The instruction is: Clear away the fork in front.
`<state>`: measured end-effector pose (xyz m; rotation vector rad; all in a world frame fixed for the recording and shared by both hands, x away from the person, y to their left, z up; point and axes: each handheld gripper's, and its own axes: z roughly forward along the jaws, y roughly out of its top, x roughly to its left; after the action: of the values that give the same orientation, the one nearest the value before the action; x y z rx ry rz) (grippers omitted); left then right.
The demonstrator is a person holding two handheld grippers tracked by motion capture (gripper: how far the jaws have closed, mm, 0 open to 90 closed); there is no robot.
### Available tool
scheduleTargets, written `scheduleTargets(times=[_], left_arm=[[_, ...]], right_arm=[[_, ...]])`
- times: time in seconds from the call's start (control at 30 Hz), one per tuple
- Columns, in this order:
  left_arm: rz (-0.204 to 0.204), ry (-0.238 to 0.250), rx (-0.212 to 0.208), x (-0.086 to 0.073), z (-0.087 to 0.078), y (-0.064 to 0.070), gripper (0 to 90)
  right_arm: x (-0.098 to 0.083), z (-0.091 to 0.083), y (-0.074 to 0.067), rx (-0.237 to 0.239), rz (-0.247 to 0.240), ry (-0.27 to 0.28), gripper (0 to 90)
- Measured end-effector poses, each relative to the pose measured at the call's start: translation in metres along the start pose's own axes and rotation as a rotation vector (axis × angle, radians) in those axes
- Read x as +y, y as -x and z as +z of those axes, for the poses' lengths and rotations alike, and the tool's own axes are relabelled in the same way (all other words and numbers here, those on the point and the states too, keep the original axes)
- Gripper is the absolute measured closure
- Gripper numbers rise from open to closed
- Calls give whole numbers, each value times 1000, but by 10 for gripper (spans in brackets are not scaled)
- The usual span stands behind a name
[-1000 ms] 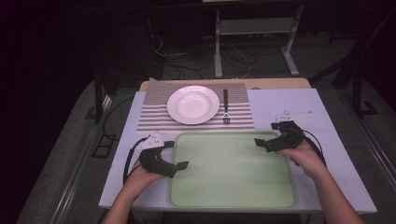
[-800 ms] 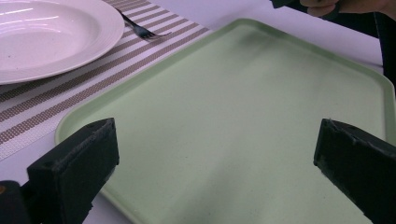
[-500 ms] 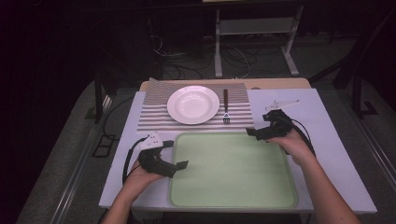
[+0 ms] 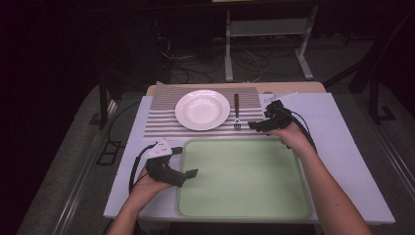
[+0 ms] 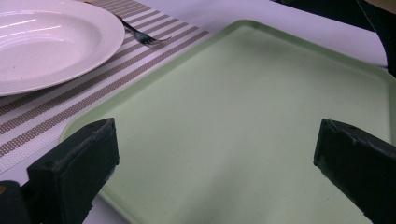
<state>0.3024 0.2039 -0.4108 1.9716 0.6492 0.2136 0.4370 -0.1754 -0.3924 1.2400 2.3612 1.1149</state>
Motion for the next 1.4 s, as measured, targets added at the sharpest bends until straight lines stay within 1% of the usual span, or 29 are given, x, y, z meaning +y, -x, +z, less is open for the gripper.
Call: scheduleTargets(times=[0.1,0.13,0.17,0.2,0.23,0.3,0.33,0.37,0.43,0.47,0.53,0.57,0.6,0.67,0.7,0.73,0.8,0.83,0.87,0.9,0.93,0.97,1.0,1.07,1.13,1.2,1.3,1.33,1.4], left_arm=[[2,-1,-2,0,0,0,0],[5,-4,-1,0,1,0,0],[5,-4,0,0,1,0,0],[8,-4,-1,0,1,0,0],[10,-4,-1,0,1,1,0],[11,-3,1,0,1,1,0],[10,-2,1,0,1,1,0],[9,0,1,0,0,1,0],[9,2,1,1,0,0,0],[9,2,1,1,0,0,0],[12,0,1,1,1,1,0],[13,0,1,1,1,1,0],[13,1,1,1,1,1,0],[15,2,2,1,1,0,0],[15,3,3,1,1,0,0],[13,5,3,1,1,0,0],[11,7,4,1,0,-1,0],[10,8,4,1,0,-1,0],[10,10,5,1,0,-1,0],[11,11,6,1,0,-1,0],[12,11,5,1,-1,-1,0],[11,10,4,1,0,-1,0],[13,8,4,1,0,-1,0],[16,7,5,1,0,0,0],[16,6,5,1,0,0,0],[15,8,6,1,0,-1,0],[15,8,5,1,0,-1,0],[15,8,6,1,-1,-1,0],[15,10,7,1,-1,-1,0]], right_arm=[[9,7,0,5,-9,-13,188],[15,11,-1,7,-8,-20,206],[15,11,-1,7,-8,-20,206],[20,17,0,6,-5,-32,217],[20,17,0,6,-5,-32,217],[25,22,0,3,-3,-41,233],[30,27,1,3,-3,-54,257],[33,30,2,3,0,-58,263],[35,33,3,2,2,-63,274],[40,38,6,-1,9,-79,297],[42,40,7,-4,8,-85,307],[47,45,9,-12,15,-96,330],[47,45,9,-12,15,-96,330],[54,51,13,-21,32,-124,387],[54,51,13,-21,32,-124,387],[57,54,14,-22,39,-137,393],[62,63,16,-16,57,-158,434],[64,66,17,-14,60,-169,437],[64,66,17,-14,60,-169,437],[67,73,18,-16,64,-191,453],[67,73,18,-16,64,-191,453],[68,76,18,-21,61,-198,460],[71,82,19,-25,66,-214,475],[74,88,21,-36,75,-234,487],[77,93,23,-42,97,-255,500],[80,97,25,-49,104,-274,515],[83,101,27,-58,107,-286,536],[84,103,27,-60,119,-296,537],[86,107,28,-58,121,-311,547]])
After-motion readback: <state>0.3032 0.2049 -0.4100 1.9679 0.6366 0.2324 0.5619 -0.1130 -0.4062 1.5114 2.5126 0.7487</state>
